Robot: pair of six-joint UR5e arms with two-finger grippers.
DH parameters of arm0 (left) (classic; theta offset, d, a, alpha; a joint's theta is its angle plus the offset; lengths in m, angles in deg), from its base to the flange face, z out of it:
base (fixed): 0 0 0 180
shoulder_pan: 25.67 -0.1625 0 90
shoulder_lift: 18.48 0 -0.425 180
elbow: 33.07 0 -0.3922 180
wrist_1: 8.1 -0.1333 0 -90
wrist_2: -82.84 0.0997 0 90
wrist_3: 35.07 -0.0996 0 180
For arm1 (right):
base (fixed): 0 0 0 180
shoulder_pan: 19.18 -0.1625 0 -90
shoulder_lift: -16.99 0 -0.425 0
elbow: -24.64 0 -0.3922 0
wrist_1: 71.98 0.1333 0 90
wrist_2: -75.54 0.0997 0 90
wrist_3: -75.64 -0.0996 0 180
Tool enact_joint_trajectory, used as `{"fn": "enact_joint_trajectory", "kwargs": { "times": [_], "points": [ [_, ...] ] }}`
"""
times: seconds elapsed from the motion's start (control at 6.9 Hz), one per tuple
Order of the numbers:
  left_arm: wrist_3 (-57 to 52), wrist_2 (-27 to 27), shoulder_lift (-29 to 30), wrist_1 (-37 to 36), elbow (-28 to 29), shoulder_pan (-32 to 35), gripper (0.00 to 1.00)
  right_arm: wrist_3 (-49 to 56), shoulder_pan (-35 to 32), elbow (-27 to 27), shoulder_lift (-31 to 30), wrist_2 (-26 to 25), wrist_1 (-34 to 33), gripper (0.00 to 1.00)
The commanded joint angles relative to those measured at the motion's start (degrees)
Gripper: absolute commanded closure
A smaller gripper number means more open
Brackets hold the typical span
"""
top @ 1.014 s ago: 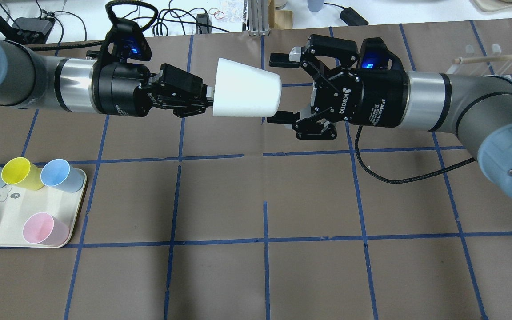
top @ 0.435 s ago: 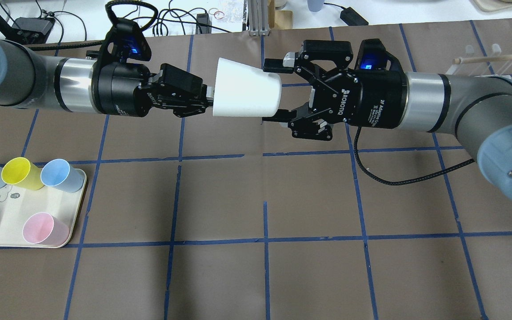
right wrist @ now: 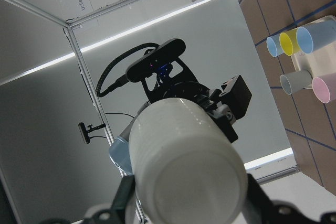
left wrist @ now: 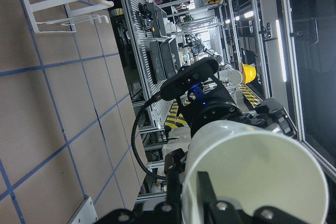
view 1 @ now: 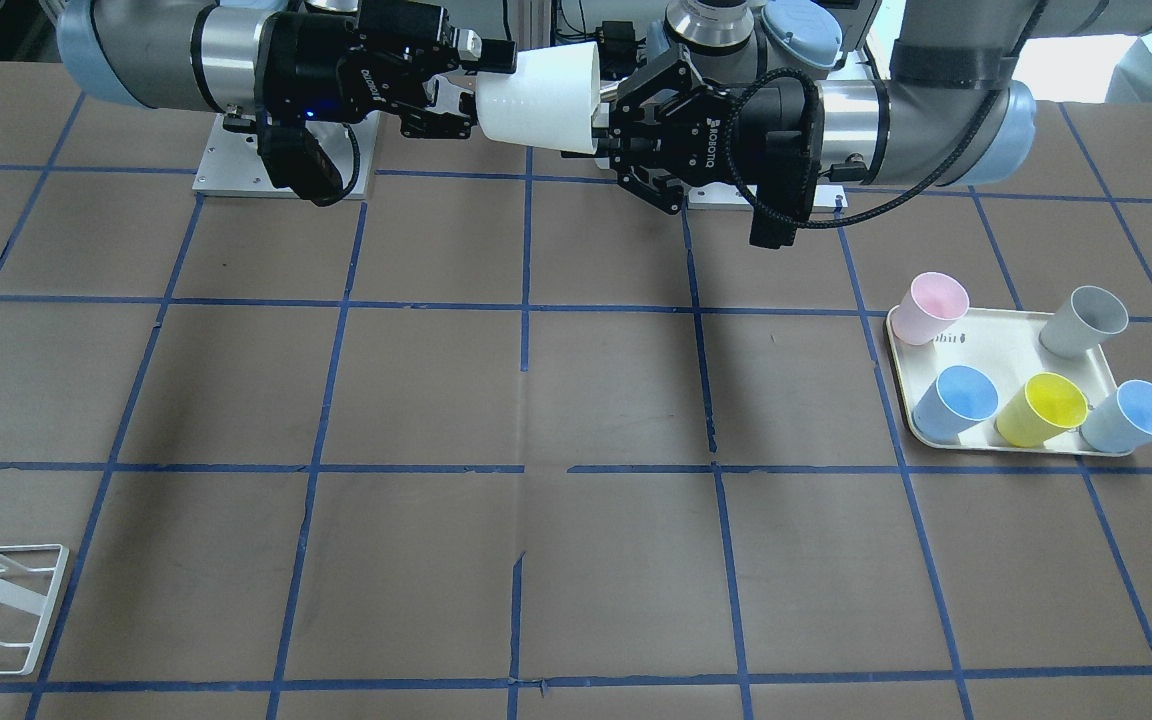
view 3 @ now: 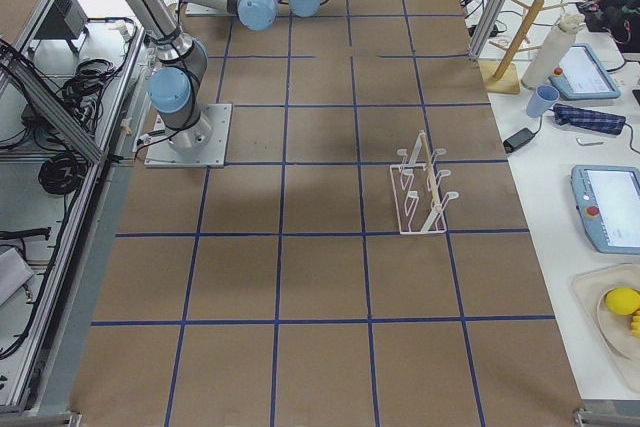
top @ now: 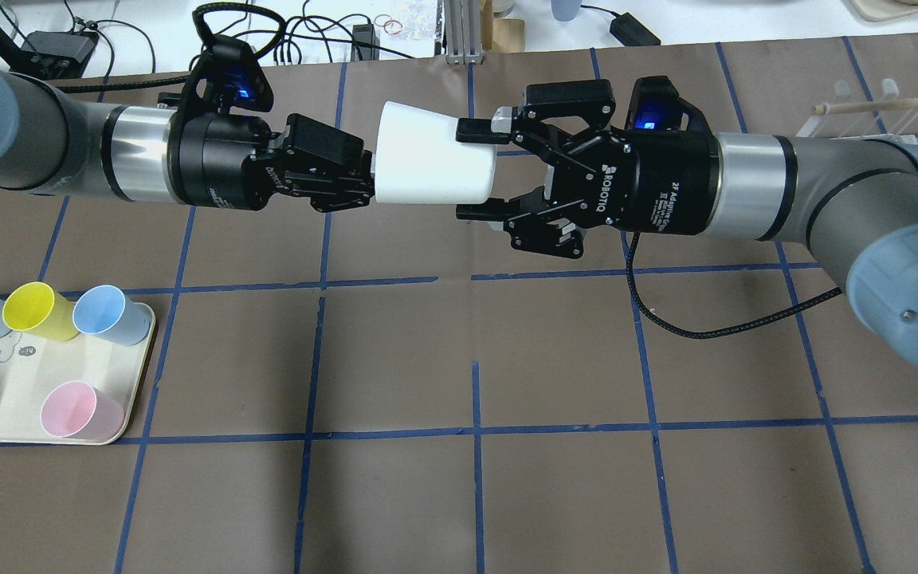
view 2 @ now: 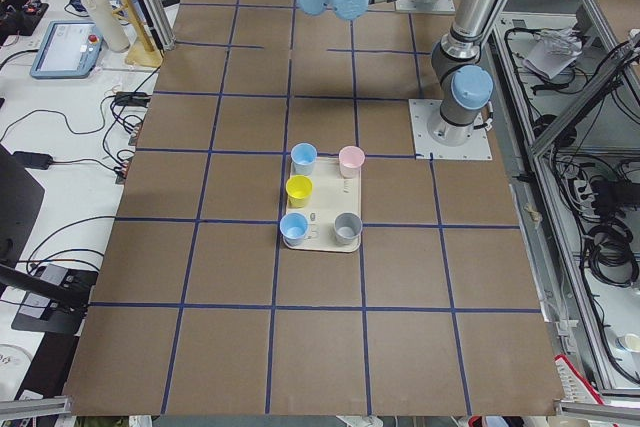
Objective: Transfer IKEA cup to right arm and place on rack
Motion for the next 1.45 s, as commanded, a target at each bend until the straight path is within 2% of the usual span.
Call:
{"fn": "enact_joint_trajectory", "kwargs": {
  "times": [0.0, 0.14, 0.29, 0.43, 0.58, 1.01, 1.16, 1.3],
  "points": [
    [0.1, 0.0, 0.0, 0.0, 0.0, 0.0, 0.78, -0.1, 0.1, -0.1, 0.2, 0.0, -0.1, 0.69],
    [0.2, 0.0, 0.0, 0.1, 0.0, 0.0, 0.77, -0.1, 0.6, -0.3, 0.4, 0.0, -0.1, 0.76],
    [0.4, 0.1, -0.2, 0.1, 0.1, 0.0, 0.67, -0.1, 1.0, -1.6, 0.6, -0.1, -0.1, 0.78],
    [1.8, 0.1, -0.5, 0.1, 0.1, 0.0, 0.30, -0.1, 2.0, -2.1, 0.7, -1.2, -0.1, 0.81],
    [1.9, 0.0, -0.7, 0.1, 0.2, 0.0, 0.26, -0.1, 3.5, -2.1, 0.7, -2.6, -0.2, 0.85],
    [2.1, 0.0, -0.7, 0.1, 0.4, -0.3, 0.18, -0.1, 10.0, -2.3, 0.7, -6.9, -0.2, 0.85],
    [3.7, 0.6, -0.7, 0.1, 1.3, -0.8, 0.11, -0.1, 14.0, -2.7, 0.6, -10.9, -0.4, 0.86],
    [7.1, 0.6, -0.1, -1.0, 1.3, -0.8, 0.07, -0.1, 17.1, -5.1, 0.4, -18.2, -0.3, 0.87]
  ]
}}
